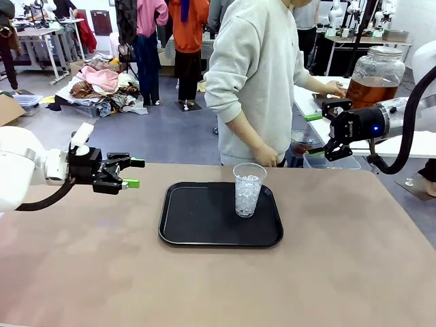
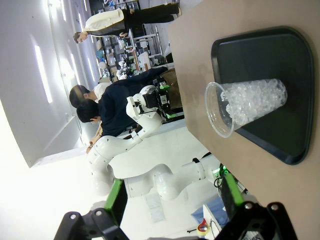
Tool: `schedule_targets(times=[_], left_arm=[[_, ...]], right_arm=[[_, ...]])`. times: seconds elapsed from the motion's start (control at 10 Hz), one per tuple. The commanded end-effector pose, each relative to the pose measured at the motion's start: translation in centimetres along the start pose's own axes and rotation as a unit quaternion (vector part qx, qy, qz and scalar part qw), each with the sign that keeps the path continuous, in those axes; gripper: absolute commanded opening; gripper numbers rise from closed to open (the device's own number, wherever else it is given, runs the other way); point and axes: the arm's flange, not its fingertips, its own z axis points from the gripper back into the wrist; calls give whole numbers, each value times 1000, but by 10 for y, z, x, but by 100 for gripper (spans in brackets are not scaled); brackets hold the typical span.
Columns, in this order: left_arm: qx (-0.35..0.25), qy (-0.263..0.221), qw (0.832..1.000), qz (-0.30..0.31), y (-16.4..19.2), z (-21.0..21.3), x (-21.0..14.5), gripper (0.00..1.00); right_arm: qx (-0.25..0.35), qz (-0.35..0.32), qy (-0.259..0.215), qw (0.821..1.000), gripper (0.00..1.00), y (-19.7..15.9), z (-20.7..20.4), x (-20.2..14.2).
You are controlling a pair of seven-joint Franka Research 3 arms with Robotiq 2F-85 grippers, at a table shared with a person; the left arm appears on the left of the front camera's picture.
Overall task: Pour the drink into the iced cup.
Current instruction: Pick up the iced cup indicated by the human and present it to them.
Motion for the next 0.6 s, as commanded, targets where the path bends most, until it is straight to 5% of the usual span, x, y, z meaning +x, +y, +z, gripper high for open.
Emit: schedule_targets(times=[0.0,0.5], left_arm=[[5,1,1000,3,1,-2,2,100],[5,1,1000,3,1,-2,2,100]], right_arm=[[1,0,0,1000,100,1,0,-1],[1,0,0,1000,100,1,0,-1]])
